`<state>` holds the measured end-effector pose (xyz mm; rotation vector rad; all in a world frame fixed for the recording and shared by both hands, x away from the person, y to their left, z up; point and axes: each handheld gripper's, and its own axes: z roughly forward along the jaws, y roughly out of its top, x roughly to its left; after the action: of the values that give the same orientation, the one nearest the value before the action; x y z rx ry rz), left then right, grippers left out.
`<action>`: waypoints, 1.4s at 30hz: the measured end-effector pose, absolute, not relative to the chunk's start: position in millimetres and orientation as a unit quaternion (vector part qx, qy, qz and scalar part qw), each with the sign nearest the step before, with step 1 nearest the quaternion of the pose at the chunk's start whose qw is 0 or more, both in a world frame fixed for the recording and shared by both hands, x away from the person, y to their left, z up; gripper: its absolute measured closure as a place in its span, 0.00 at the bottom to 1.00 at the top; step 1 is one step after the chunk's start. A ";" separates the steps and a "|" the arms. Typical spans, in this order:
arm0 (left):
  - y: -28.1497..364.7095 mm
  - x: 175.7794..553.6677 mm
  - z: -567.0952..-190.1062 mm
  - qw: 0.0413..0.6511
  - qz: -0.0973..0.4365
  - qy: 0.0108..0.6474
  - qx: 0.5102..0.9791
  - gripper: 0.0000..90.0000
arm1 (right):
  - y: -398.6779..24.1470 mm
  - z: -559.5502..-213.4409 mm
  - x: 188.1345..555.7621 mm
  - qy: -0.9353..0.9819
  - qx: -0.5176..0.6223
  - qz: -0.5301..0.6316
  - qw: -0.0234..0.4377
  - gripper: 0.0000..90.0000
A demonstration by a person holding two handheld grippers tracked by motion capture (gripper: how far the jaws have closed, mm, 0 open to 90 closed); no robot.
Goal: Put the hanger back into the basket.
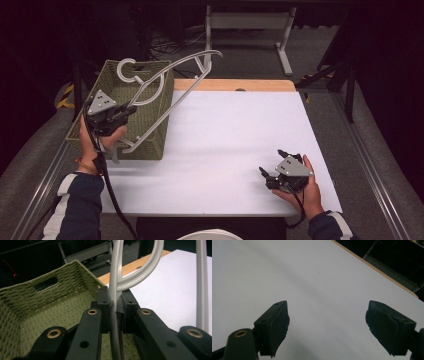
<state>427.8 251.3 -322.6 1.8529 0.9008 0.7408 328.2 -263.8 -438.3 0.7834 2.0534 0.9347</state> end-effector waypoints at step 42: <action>322.5 530.1 -351.8 0.284 0.245 0.500 0.781 0.65 | -259.5 -444.5 331.5 0.817 0.298 0.354 0.344 0.23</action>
<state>530.1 322.5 -351.8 2.0894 1.3370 0.6569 331.5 -259.5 -444.5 0.7751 2.1211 0.9195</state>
